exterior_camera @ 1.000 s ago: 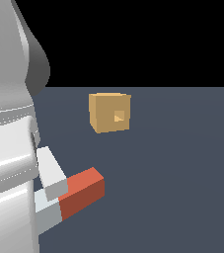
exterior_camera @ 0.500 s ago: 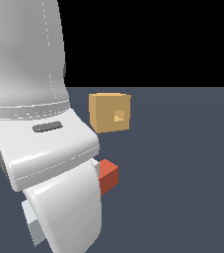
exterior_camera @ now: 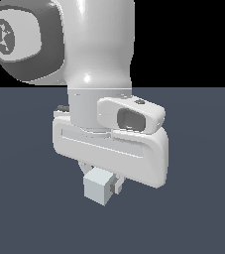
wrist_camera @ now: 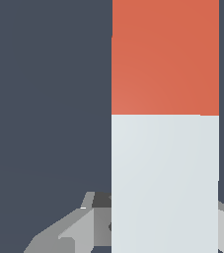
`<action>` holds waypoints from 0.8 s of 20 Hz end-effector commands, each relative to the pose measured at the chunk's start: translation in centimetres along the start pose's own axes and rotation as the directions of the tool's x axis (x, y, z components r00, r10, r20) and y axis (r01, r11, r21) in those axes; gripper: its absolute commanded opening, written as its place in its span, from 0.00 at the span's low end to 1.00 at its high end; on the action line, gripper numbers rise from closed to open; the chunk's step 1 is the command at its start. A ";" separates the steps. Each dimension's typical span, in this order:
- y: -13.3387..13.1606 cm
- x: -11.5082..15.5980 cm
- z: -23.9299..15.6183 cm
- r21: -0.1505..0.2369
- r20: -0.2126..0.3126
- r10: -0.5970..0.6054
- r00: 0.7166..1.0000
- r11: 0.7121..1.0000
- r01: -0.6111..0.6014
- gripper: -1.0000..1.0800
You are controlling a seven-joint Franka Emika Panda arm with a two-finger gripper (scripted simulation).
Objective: Insert the peg into the horizontal hole in a box.
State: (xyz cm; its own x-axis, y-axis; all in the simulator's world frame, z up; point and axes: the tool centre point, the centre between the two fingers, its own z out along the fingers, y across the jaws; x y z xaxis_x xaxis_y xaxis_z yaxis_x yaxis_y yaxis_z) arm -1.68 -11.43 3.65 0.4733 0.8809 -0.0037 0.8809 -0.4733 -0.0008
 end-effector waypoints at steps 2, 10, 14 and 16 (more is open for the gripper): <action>1.2 3.8 -0.6 -0.003 0.000 -0.129 0.992 0.992 0.129 0.00; 1.8 13.1 -1.9 -0.004 0.000 -0.427 0.904 0.904 0.427 0.00; 1.1 17.3 -2.4 -0.004 -0.001 -0.547 0.837 0.837 0.547 0.00; 0.5 19.1 -2.6 -0.004 -0.001 -0.599 0.801 0.801 0.599 0.00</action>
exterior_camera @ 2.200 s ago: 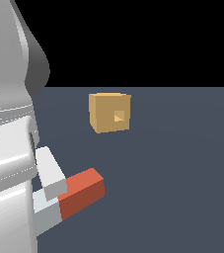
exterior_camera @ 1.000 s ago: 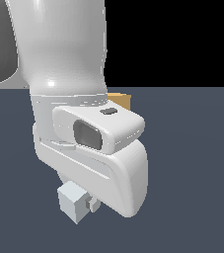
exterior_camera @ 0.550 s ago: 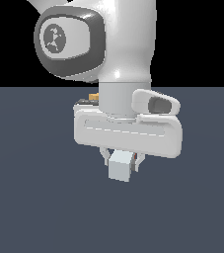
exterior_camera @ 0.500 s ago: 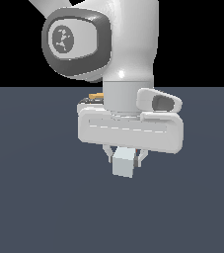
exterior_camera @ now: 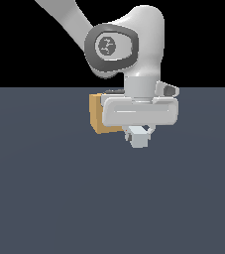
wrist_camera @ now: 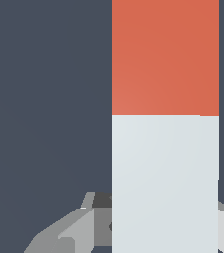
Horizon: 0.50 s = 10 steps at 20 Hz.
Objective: Insert the peg into the horizontal hole in a box.
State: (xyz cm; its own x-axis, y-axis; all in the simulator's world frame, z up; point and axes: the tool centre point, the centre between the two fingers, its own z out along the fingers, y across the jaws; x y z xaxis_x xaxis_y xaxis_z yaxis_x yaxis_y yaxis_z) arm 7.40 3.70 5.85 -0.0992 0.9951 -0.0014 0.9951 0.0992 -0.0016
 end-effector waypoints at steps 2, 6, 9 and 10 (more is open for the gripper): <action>1.0 3.1 -0.5 -0.002 0.000 -0.106 0.994 0.994 0.106 0.00; 1.4 5.8 -0.9 -0.002 0.000 -0.195 0.981 0.981 0.195 0.00; 1.5 6.9 -1.0 -0.002 -0.001 -0.232 0.973 0.973 0.232 0.00; 1.5 7.1 -1.0 -0.002 -0.001 -0.239 0.971 0.971 0.239 0.00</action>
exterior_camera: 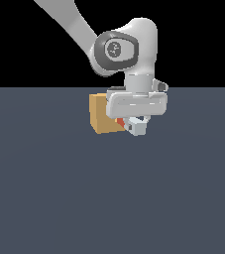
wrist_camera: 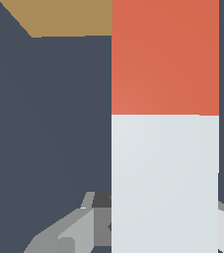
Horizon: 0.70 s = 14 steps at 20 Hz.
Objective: Insert the peg into the horizontal hole in a box.
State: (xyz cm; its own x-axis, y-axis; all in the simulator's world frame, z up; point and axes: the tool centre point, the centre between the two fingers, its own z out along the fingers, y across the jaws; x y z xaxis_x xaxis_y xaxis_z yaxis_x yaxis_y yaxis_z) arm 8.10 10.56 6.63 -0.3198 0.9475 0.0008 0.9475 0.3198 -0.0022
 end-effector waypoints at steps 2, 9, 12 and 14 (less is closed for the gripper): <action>0.2 0.5 -0.2 -0.002 0.001 -0.021 1.000 1.000 0.021 0.00; 0.2 0.4 -0.4 -0.004 0.002 -0.026 1.000 1.000 0.026 0.00; 0.2 0.4 -0.4 -0.004 0.002 -0.026 1.000 1.000 0.026 0.00; 0.1 0.5 -0.2 -0.001 0.002 -0.025 1.000 1.000 0.025 0.00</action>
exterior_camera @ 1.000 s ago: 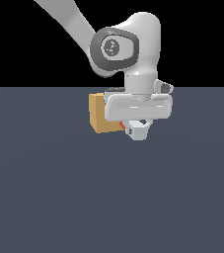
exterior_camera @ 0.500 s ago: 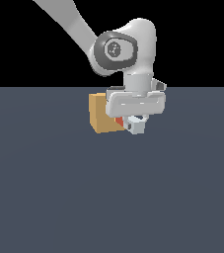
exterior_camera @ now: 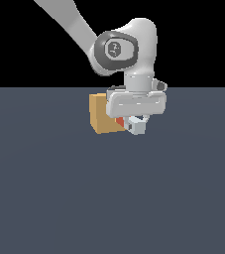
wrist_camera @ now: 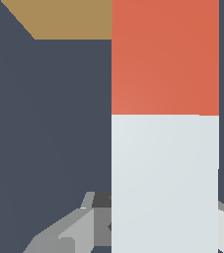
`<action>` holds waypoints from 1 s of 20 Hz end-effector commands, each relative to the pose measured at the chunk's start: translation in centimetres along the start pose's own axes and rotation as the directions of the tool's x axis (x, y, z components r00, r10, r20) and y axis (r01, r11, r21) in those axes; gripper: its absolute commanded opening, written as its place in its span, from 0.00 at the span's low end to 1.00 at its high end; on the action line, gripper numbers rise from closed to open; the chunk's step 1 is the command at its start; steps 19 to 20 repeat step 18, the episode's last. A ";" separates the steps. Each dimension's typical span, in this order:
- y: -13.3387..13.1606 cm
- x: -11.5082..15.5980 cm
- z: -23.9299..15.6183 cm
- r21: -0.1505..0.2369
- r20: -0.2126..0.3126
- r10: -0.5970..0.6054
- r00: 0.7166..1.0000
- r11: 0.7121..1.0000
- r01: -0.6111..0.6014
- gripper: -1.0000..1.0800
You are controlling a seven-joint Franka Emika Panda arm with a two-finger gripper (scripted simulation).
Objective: Insert the peg into the horizontal hole in a box.
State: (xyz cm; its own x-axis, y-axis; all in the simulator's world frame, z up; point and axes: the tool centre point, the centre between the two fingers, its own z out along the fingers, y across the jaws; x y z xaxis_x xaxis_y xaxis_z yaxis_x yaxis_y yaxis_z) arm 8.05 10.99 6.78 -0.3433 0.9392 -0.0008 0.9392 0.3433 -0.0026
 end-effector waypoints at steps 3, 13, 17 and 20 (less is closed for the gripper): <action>0.0 0.8 -0.1 -0.001 0.000 0.000 1.000 1.000 0.000 0.00; 0.0 7.6 -0.2 -0.004 0.001 -0.001 1.000 1.000 0.001 0.00; 0.0 8.7 -0.2 -0.004 0.001 -0.001 1.000 1.000 0.001 0.00; 0.0 8.8 -0.2 -0.004 0.001 -0.001 1.000 1.000 0.001 0.00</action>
